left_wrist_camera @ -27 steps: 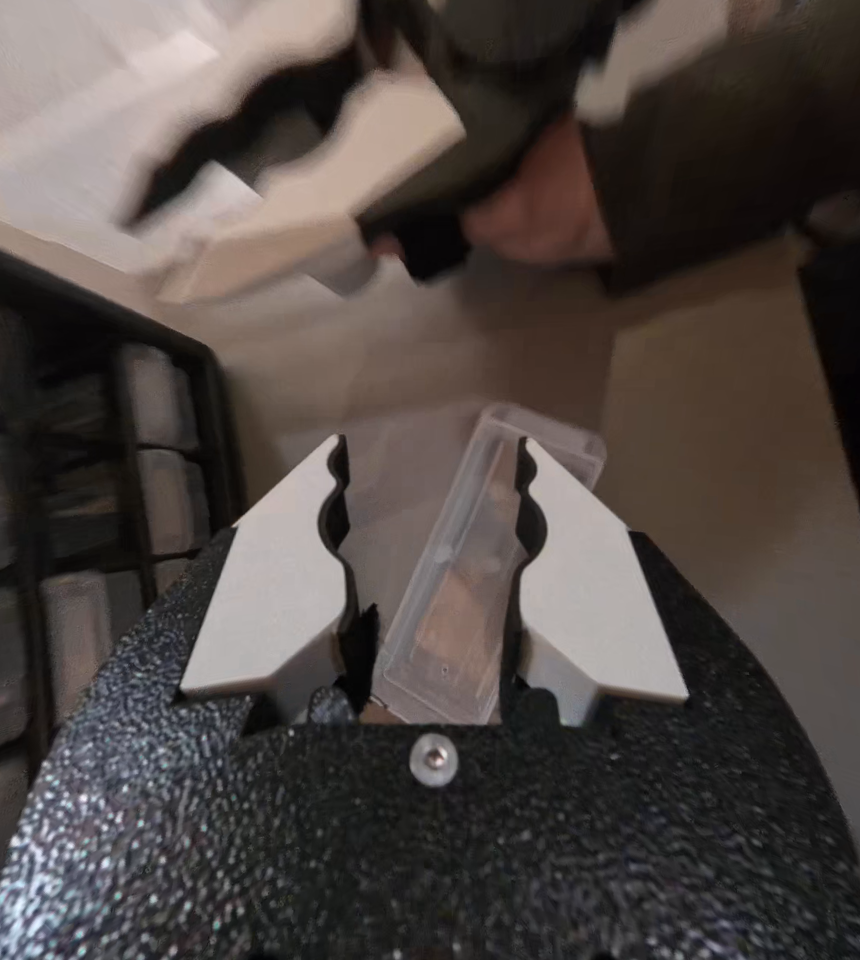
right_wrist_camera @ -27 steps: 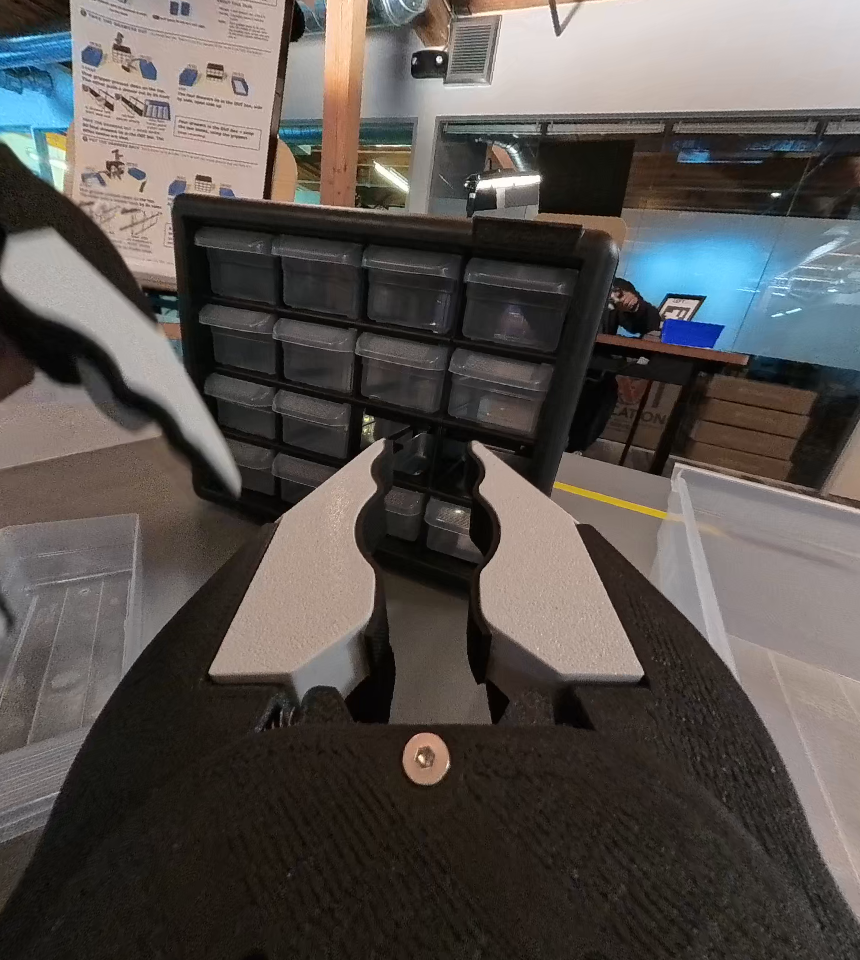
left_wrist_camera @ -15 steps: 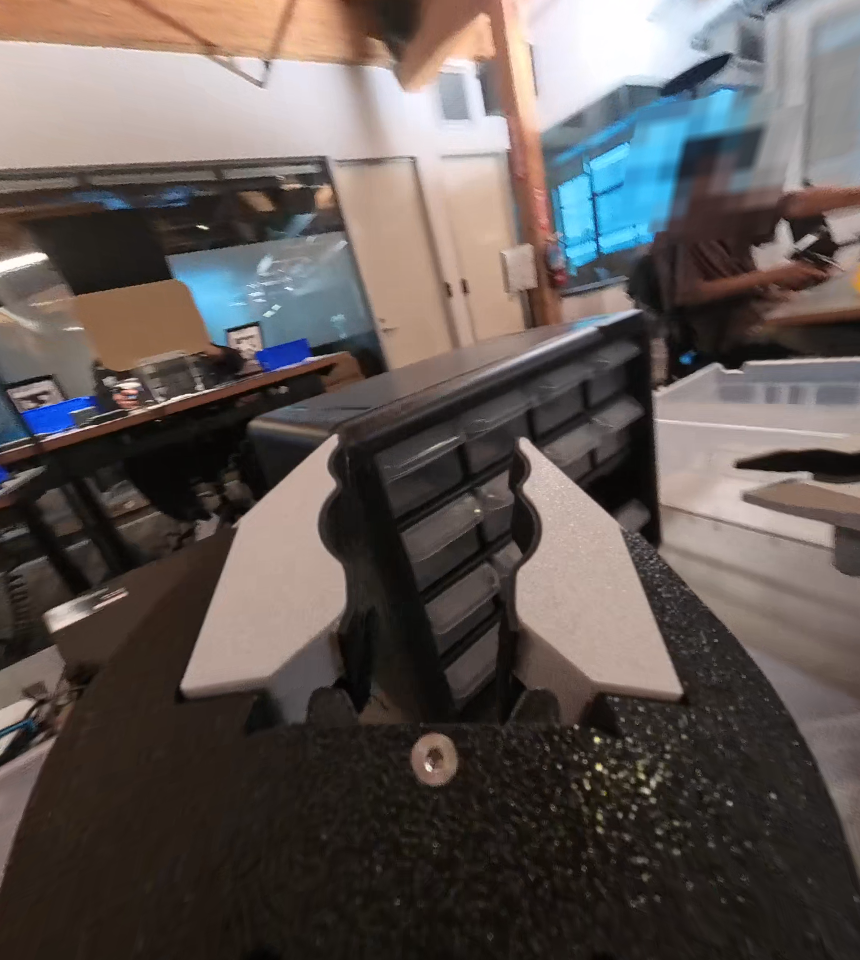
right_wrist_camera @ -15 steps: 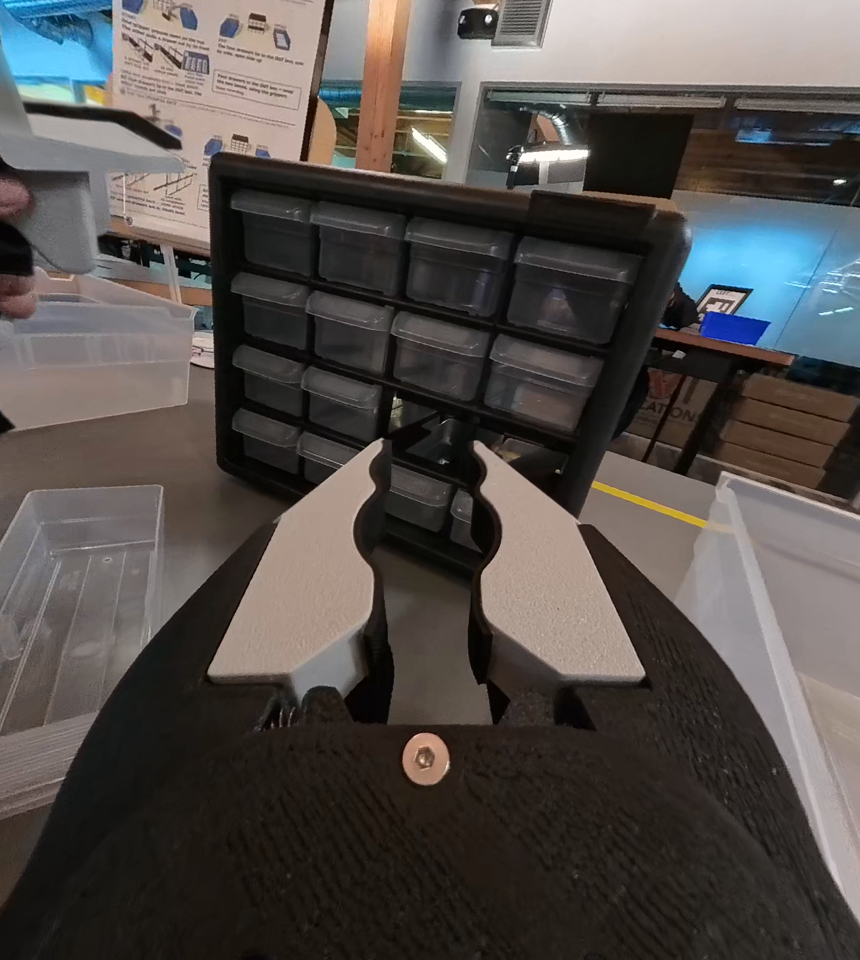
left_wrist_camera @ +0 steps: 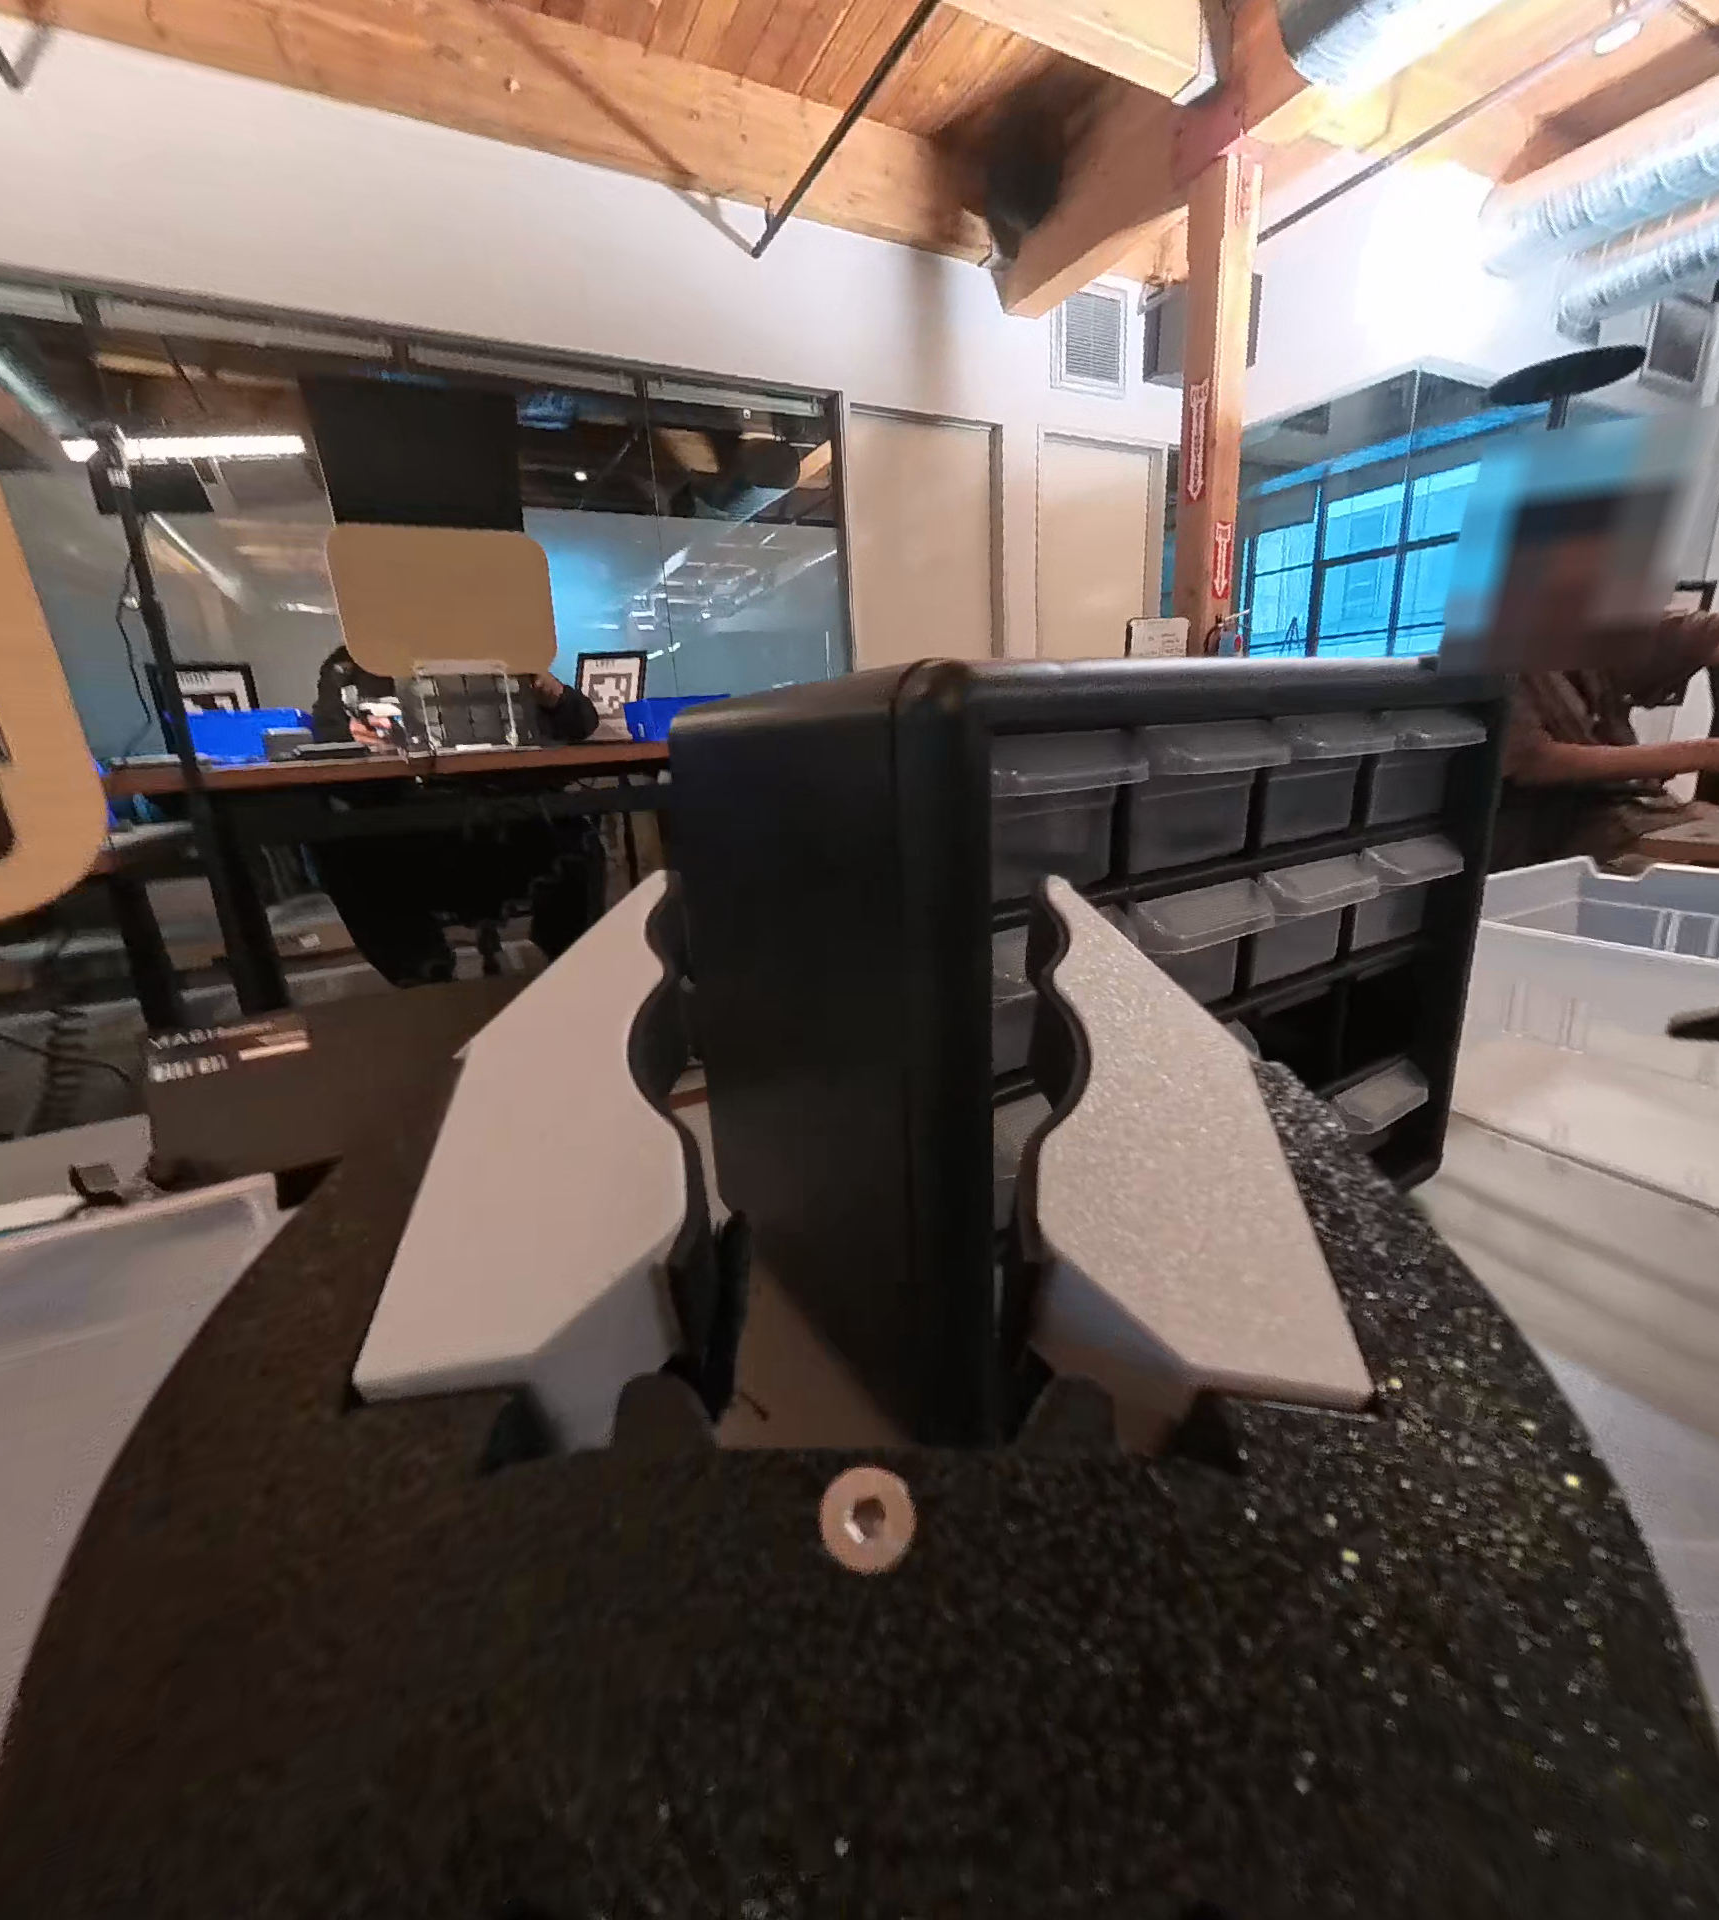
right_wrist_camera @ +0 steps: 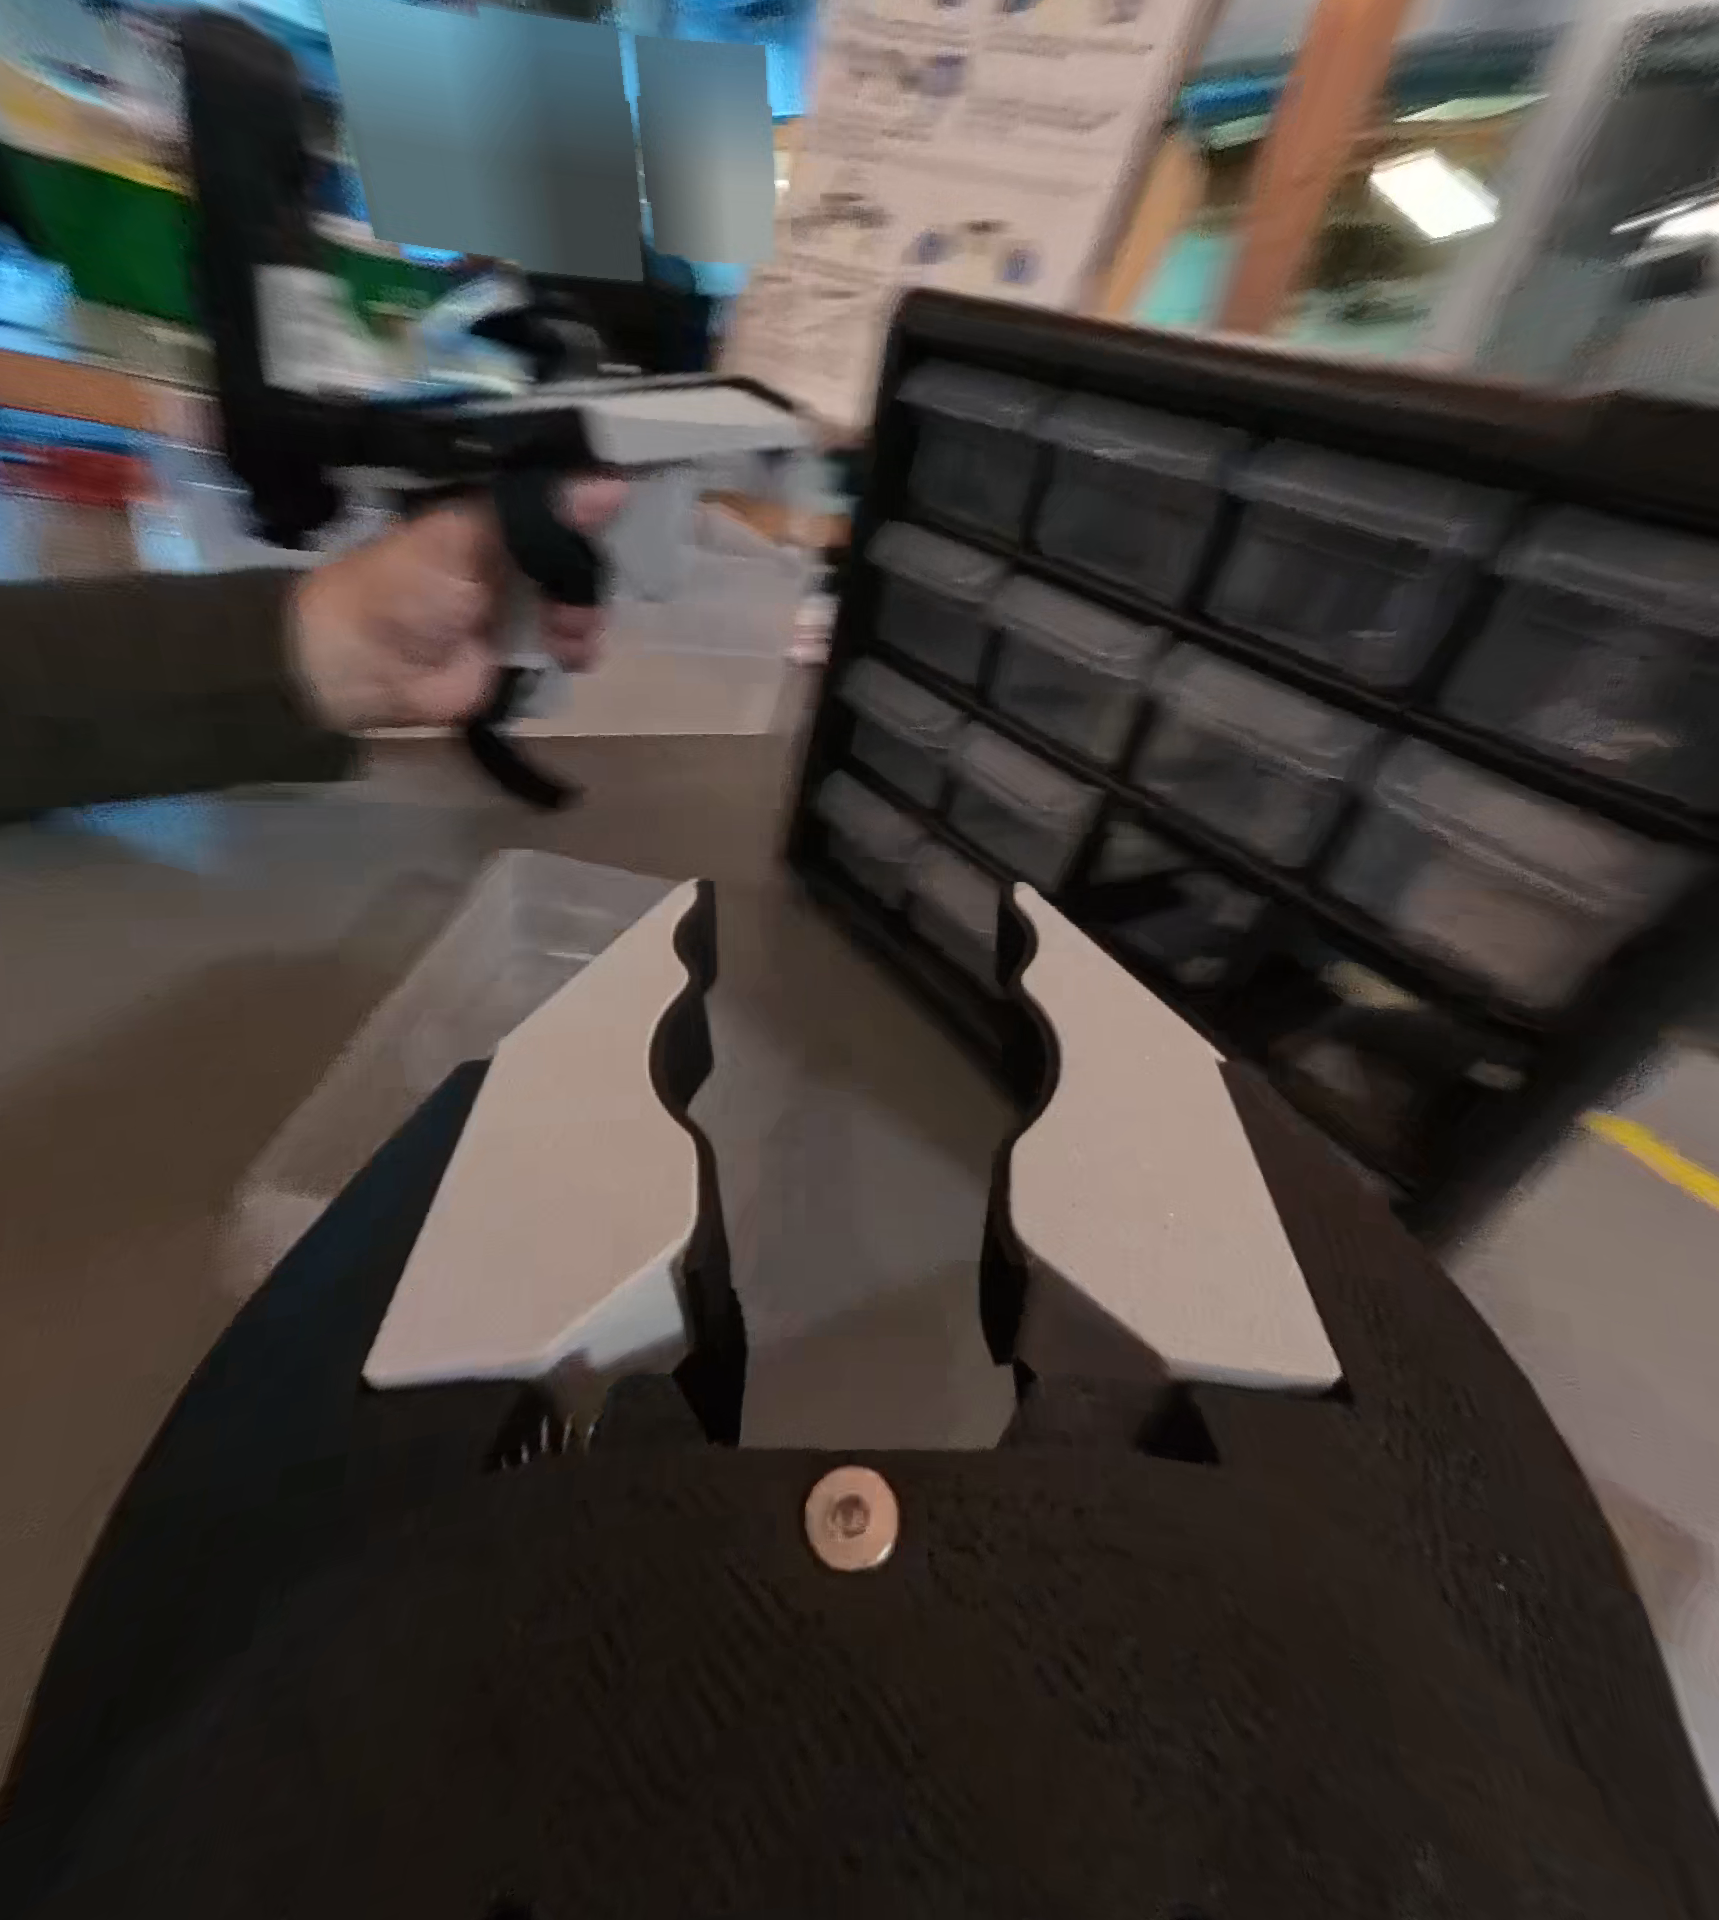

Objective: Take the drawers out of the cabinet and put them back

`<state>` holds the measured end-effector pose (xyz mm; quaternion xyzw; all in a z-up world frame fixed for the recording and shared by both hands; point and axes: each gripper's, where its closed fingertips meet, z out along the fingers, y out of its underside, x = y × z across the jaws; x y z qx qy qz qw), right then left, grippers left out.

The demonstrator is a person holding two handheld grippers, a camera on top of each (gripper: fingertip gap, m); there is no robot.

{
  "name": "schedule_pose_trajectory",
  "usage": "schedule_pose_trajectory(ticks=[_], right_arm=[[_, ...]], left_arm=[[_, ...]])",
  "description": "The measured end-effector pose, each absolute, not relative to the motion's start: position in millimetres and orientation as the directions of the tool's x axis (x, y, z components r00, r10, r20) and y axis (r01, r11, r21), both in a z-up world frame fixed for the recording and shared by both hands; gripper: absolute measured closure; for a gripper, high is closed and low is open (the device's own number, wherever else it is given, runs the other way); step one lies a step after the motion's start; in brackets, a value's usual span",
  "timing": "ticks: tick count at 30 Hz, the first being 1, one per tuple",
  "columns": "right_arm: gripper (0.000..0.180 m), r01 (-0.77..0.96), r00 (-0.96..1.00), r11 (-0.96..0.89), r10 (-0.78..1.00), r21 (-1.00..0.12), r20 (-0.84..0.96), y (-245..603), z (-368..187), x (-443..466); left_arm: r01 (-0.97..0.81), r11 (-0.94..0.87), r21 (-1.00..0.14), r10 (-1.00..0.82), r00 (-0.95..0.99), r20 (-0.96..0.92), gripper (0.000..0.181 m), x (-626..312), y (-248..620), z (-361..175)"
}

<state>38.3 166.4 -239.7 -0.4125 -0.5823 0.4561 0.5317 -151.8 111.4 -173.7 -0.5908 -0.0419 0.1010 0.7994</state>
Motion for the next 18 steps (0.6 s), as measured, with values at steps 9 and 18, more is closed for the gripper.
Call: schedule_pose_trajectory(ticks=[9,18], right_arm=[[0.078,0.4,-0.516,0.205,0.856,-0.893,-0.035,96,-306,58],[0.08,0.469,-0.447,0.132,0.888,-0.873,-0.106,85,-316,84]], left_arm=[[-0.106,0.229,-0.968,0.191,0.98,-0.062,0.115,-151,122,-186],[-0.073,0.229,-0.971,0.193,0.981,-0.028,0.115,-157,121,-189]])
